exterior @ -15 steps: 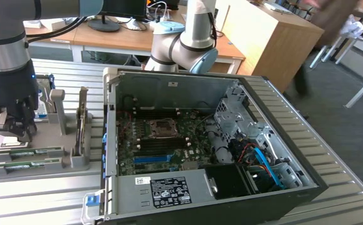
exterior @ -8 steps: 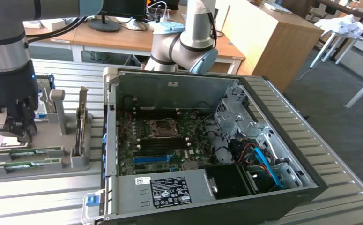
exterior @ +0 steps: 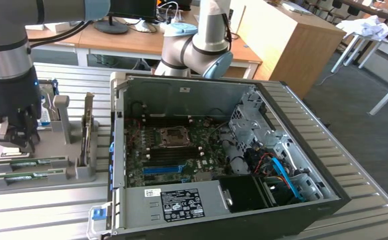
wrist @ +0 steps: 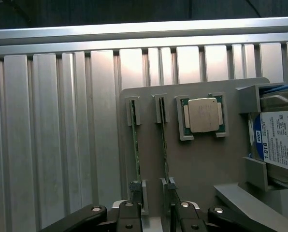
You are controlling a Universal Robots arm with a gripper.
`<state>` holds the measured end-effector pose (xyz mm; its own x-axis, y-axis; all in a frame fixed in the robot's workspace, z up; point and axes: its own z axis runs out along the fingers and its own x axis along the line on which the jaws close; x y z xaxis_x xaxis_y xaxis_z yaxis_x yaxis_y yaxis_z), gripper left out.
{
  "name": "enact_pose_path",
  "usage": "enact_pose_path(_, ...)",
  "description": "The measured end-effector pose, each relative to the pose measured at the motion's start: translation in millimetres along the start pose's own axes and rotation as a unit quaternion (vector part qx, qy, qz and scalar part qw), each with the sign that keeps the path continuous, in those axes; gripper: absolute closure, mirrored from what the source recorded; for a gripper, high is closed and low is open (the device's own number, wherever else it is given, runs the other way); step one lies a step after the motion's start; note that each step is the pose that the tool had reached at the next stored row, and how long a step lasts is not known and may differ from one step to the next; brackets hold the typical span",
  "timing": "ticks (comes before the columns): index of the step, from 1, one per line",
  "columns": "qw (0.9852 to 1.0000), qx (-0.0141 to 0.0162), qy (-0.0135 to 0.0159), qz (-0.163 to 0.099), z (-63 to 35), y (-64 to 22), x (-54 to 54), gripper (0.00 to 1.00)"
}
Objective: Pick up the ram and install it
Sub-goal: 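Pick up the ram and move it above insertion slot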
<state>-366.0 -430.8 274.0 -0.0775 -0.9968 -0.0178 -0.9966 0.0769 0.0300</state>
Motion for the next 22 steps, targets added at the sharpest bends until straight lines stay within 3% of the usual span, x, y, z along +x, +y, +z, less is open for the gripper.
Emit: enact_pose_path(22,1.0,0.0,0.0,0.0,3.2,-0.6,6.1,0.67)
